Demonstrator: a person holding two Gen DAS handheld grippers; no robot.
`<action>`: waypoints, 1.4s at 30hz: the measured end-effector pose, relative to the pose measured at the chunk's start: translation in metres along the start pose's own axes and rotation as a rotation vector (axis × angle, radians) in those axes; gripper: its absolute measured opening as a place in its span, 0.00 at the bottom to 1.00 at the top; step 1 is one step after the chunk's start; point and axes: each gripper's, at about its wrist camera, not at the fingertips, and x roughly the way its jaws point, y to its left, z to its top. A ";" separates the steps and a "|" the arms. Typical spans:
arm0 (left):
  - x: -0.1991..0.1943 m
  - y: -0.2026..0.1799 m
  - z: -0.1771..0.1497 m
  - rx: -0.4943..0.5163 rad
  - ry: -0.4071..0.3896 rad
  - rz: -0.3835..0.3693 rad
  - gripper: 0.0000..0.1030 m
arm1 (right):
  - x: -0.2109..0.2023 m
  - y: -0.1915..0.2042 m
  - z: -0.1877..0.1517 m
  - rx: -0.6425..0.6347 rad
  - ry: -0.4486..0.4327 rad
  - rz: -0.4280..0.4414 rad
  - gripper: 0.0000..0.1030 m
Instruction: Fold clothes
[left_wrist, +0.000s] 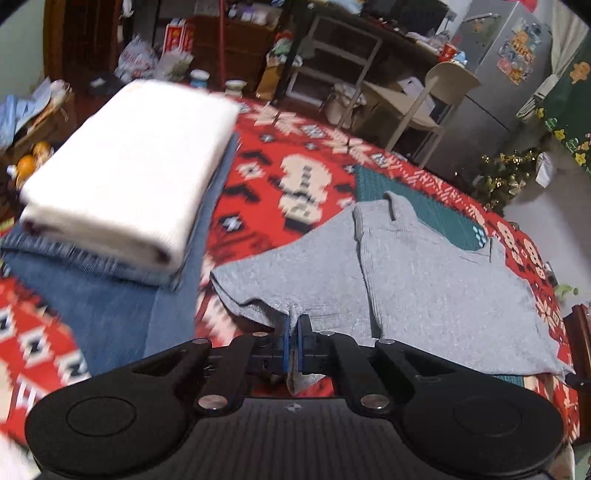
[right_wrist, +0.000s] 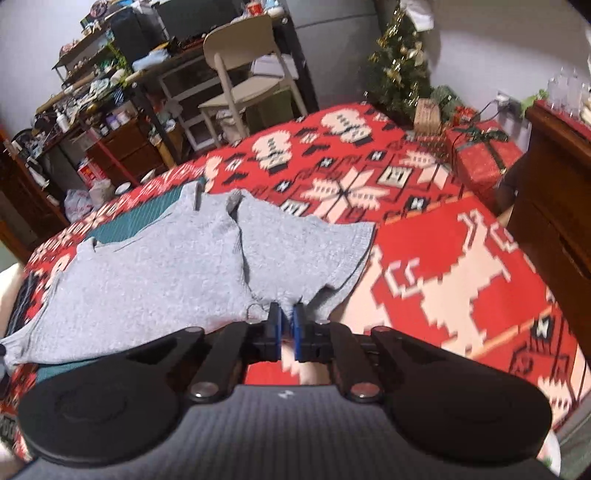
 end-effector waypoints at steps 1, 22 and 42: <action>-0.003 0.003 -0.004 -0.003 0.003 0.004 0.04 | -0.004 0.000 -0.003 -0.006 0.009 0.003 0.06; -0.010 0.004 -0.040 0.096 0.009 0.062 0.34 | -0.029 -0.012 -0.039 -0.019 0.088 -0.042 0.14; 0.015 -0.035 -0.029 0.303 0.042 -0.111 0.38 | 0.021 0.038 -0.009 -0.348 0.157 0.101 0.21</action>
